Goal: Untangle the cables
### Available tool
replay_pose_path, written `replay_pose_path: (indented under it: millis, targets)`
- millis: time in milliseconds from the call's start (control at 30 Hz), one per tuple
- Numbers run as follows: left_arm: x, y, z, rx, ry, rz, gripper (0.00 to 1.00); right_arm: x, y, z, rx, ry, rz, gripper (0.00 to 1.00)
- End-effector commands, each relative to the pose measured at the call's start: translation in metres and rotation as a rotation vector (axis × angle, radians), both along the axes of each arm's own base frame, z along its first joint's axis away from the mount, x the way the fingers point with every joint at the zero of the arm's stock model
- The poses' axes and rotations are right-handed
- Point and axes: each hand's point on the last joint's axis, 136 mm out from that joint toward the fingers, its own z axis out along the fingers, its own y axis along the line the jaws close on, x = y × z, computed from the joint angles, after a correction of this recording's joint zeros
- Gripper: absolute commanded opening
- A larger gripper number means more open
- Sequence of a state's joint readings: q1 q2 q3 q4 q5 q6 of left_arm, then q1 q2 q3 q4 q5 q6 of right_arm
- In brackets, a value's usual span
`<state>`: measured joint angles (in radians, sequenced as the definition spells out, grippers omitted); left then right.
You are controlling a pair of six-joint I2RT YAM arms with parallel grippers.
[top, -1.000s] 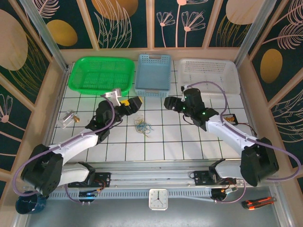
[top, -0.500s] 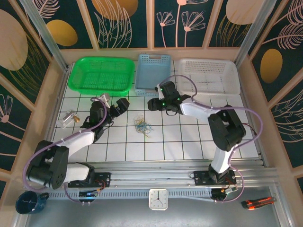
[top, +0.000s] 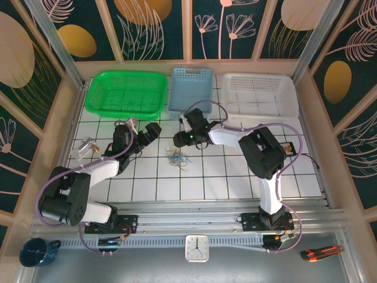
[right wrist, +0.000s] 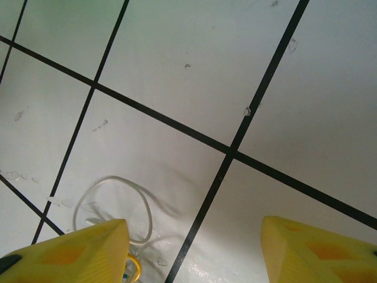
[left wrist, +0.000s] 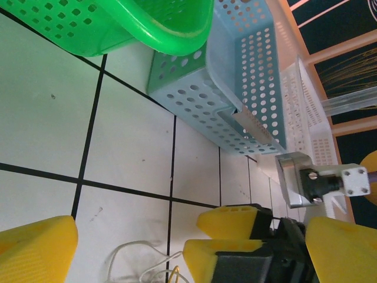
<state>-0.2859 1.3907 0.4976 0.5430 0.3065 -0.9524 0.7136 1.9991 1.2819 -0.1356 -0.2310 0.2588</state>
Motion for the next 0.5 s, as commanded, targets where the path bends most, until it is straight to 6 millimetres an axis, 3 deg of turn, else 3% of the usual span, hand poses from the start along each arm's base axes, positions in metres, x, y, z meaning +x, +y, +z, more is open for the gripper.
replay_pose_path:
  millis: [0, 200, 467]
  targets:
    - [0.008, -0.002, 0.018, -0.044, -0.040, 0.002, 0.99, 0.005, 0.010, 0.000, 0.011, -0.011, 0.033, 0.61]
    - [0.008, -0.002, 0.020, -0.054, -0.037, 0.005, 0.99, 0.003, 0.014, 0.000, 0.024, -0.008, 0.039, 0.61]
    - [0.003, -0.001, 0.012, -0.045, -0.026, 0.004, 0.99, -0.007, 0.002, 0.034, 0.065, -0.076, 0.031, 0.58]
